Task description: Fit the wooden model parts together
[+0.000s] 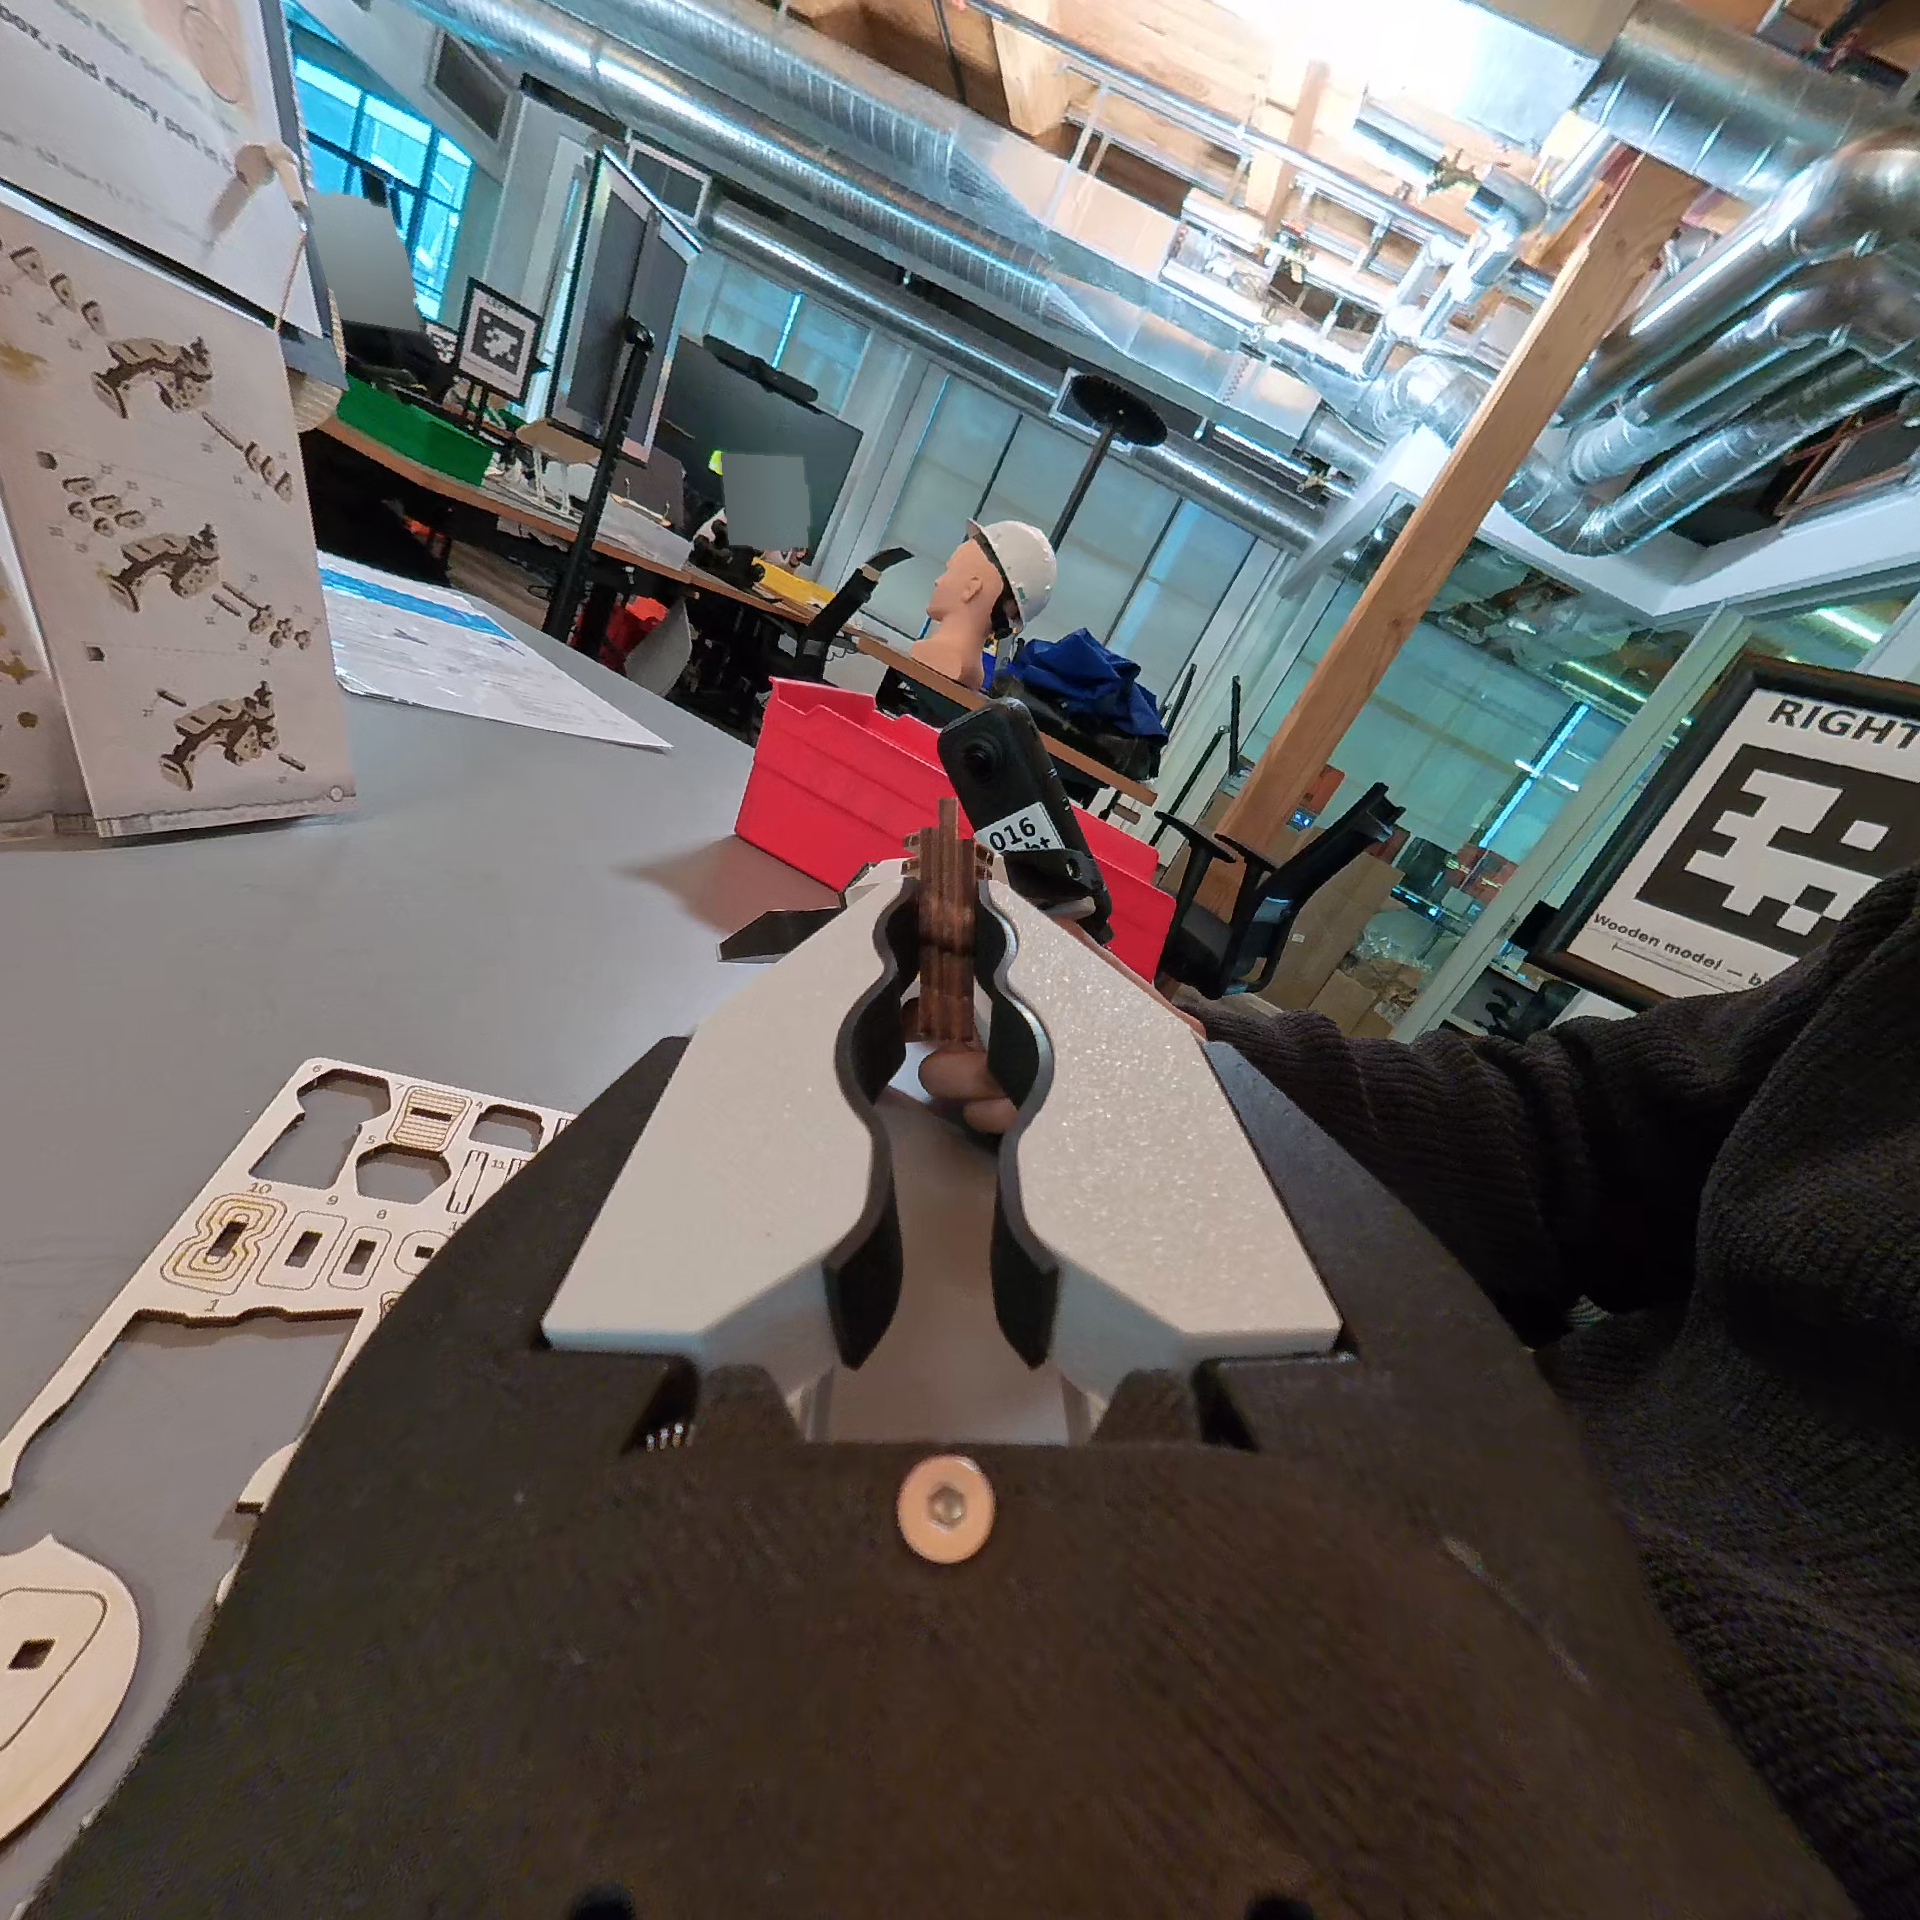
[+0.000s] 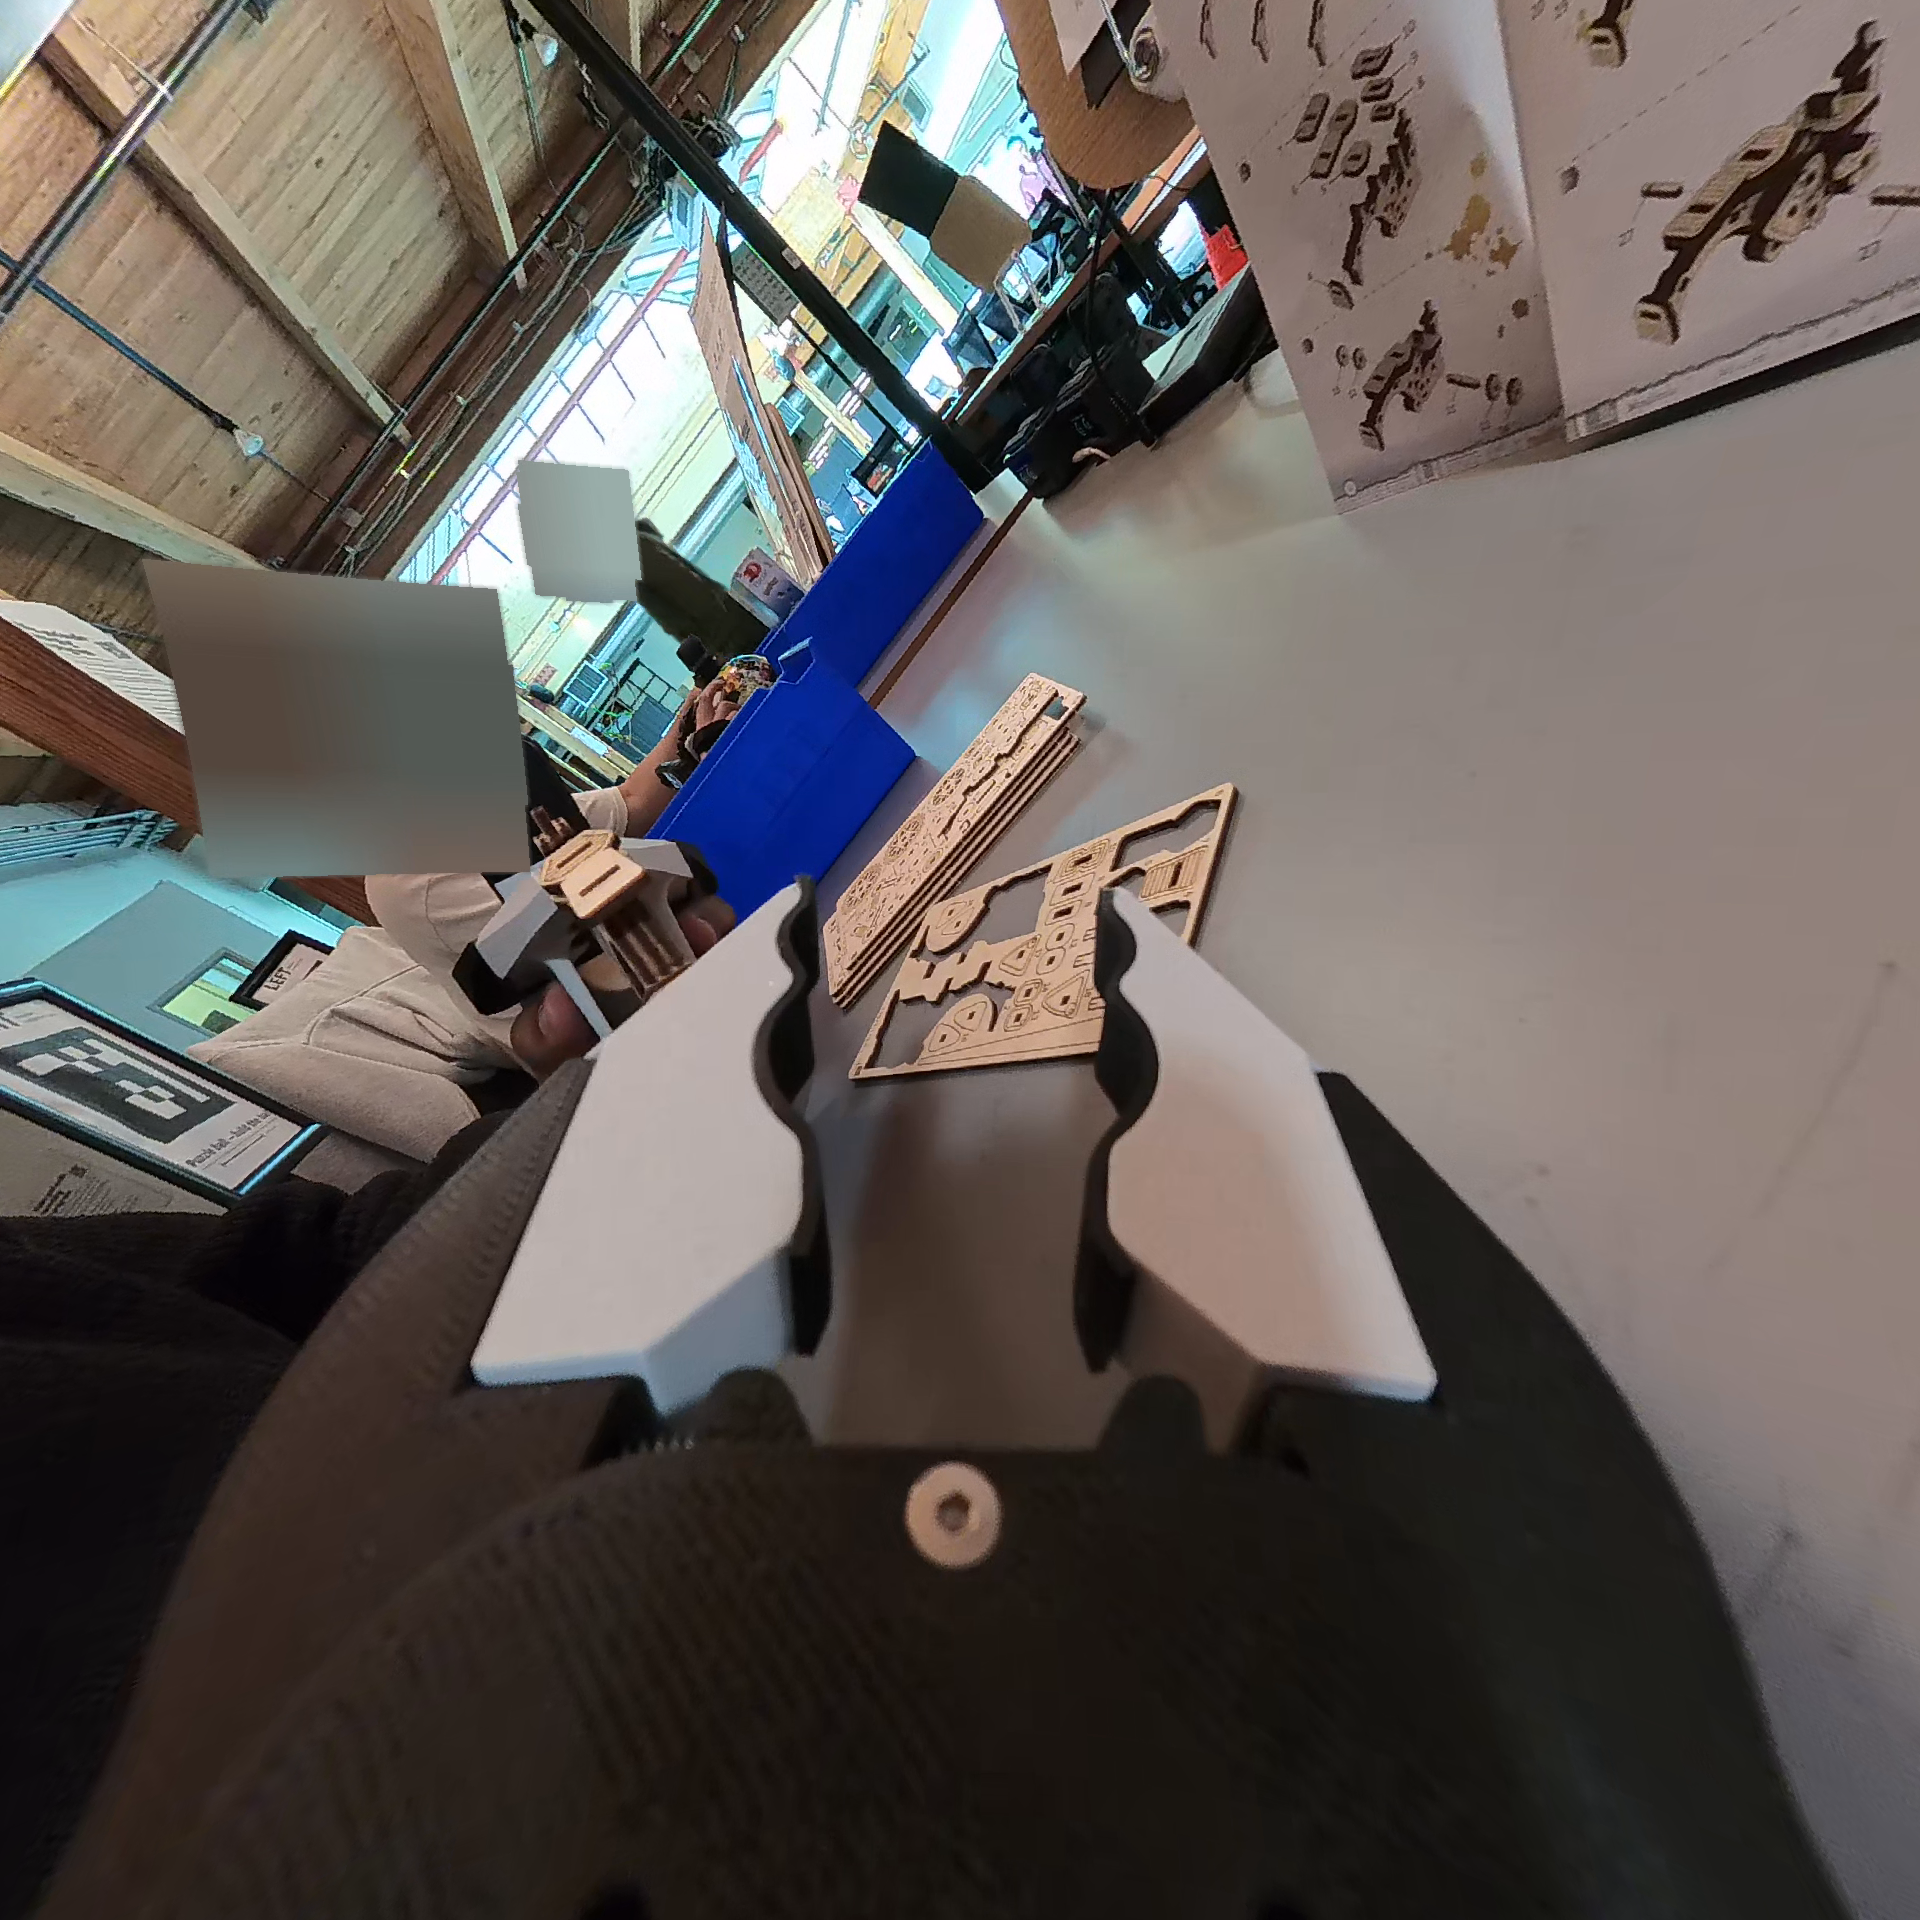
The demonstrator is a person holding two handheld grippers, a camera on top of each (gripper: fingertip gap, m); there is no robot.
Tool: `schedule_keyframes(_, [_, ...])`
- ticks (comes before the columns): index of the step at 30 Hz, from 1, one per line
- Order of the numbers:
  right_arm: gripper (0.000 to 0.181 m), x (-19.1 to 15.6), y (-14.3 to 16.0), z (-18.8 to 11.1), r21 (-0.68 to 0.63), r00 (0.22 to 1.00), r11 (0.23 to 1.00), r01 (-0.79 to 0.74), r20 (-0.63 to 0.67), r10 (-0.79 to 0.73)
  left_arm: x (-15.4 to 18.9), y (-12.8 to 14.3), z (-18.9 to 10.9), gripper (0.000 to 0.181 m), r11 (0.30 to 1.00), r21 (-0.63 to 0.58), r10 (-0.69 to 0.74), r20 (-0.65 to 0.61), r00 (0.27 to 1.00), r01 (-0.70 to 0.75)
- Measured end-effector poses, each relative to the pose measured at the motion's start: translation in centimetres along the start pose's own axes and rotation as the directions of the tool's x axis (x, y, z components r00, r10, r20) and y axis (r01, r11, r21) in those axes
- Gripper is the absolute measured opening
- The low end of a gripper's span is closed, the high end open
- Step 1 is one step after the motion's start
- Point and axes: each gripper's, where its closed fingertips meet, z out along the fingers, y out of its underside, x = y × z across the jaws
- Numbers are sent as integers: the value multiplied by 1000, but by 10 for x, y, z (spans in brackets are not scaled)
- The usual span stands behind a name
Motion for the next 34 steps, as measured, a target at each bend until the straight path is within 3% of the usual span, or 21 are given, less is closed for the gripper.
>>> schedule_keyframes(27, [55,-3,1,0,2,1000,1000,-15,23,15,0,-5,-2,7,999,33,-35,-20,999,35])
schedule_keyframes(31, [77,-23,-1,0,10,974,990,-144,178,140,7,-9,-3,7,999,51,2,-49,999,1])
schedule_keyframes(34, [84,-51,4,0,-101,851,932,-349,383,360,18,-13,-4,6,997,60,59,-105,993,-53])
